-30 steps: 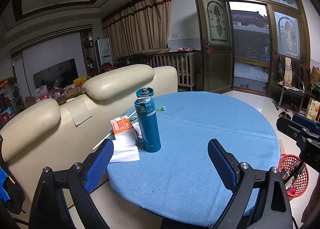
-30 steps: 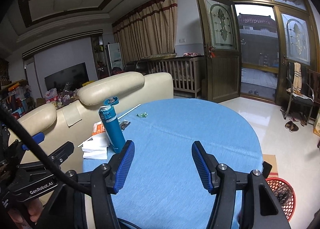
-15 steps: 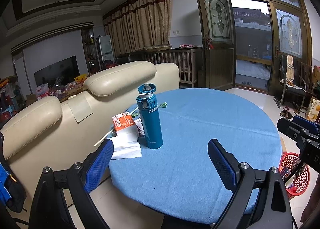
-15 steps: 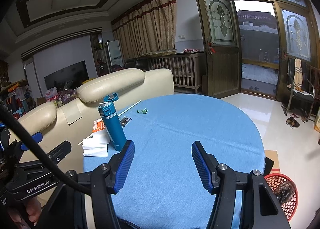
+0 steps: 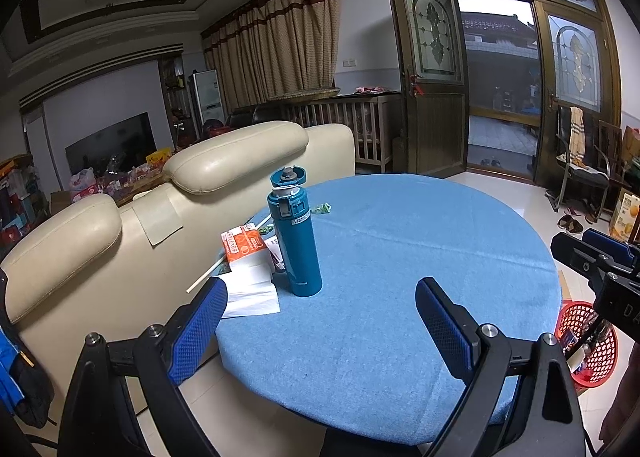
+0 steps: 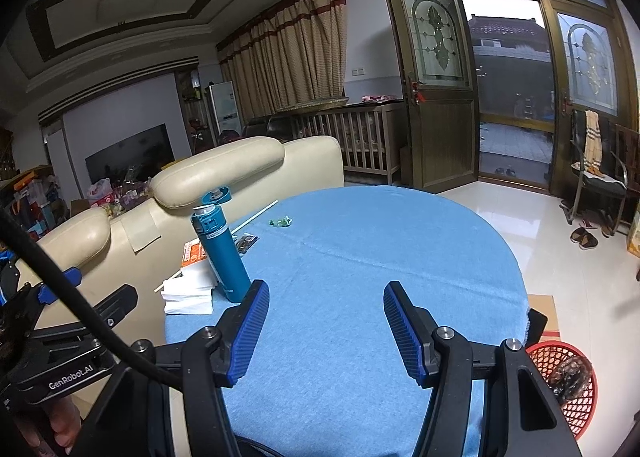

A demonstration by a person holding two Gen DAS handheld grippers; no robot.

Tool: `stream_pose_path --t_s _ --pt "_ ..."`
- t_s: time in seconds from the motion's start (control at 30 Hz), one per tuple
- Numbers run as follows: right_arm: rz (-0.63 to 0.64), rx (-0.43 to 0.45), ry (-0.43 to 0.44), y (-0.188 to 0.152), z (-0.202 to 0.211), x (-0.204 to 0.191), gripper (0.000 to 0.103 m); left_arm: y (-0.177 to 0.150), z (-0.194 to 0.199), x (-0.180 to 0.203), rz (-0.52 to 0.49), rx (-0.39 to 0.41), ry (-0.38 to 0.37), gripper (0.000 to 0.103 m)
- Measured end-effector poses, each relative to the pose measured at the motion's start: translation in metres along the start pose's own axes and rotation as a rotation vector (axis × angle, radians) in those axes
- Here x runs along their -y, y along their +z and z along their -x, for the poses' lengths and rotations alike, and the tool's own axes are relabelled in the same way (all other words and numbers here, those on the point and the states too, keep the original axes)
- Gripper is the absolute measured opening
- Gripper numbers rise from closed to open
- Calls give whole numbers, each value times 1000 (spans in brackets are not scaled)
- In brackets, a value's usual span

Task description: Collect trash

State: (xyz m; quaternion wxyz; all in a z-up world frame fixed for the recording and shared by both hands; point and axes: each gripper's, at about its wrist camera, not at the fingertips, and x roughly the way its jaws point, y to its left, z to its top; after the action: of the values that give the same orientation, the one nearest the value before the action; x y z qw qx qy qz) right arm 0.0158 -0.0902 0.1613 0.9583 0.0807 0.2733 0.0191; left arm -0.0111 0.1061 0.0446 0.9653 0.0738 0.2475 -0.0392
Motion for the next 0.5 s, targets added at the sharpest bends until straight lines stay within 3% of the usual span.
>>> stream_pose_path --t_s 0.5 --pt "-31 9 -6 0 3 13 67 0 5 9 -25 -2 -6 95"
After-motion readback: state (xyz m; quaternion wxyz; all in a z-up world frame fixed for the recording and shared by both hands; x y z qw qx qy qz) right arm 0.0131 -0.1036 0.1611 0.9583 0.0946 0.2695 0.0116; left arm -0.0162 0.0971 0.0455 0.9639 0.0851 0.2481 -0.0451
